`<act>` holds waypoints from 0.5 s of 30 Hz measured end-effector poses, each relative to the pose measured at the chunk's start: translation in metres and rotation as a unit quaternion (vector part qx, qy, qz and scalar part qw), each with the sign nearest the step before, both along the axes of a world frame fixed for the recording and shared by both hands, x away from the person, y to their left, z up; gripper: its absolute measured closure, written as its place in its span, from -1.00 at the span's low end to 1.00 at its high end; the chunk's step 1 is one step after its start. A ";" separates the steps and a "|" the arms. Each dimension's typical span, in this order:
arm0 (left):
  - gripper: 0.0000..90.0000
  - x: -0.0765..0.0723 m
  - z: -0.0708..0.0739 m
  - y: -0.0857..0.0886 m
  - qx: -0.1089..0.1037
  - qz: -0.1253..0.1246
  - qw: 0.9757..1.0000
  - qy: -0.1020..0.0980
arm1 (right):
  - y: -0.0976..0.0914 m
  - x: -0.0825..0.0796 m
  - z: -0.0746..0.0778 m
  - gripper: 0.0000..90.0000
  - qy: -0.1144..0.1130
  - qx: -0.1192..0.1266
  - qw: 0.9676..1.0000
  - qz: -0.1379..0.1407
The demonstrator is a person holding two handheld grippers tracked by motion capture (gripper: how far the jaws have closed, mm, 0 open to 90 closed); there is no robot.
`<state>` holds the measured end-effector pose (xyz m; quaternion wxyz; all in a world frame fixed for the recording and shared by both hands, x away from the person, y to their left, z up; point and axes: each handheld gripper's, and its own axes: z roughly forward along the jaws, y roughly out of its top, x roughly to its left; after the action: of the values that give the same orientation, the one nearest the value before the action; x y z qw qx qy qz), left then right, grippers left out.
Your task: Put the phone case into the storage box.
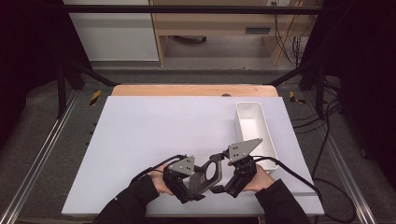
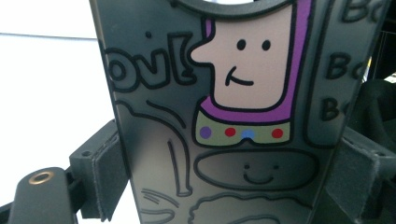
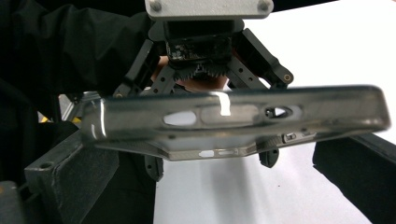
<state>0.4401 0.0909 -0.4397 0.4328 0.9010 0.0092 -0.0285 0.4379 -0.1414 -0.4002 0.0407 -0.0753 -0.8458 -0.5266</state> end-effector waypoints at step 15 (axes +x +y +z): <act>-0.73 -0.001 0.000 -0.004 0.000 -0.003 1.000 -0.004 | 0.000 -0.002 -0.001 -0.90 -0.009 -0.003 1.000 0.005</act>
<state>0.4391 0.0866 -0.4397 0.4330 0.9010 0.0051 -0.0264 0.4361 -0.1413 -0.4008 0.0353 -0.0660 -0.8483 -0.5242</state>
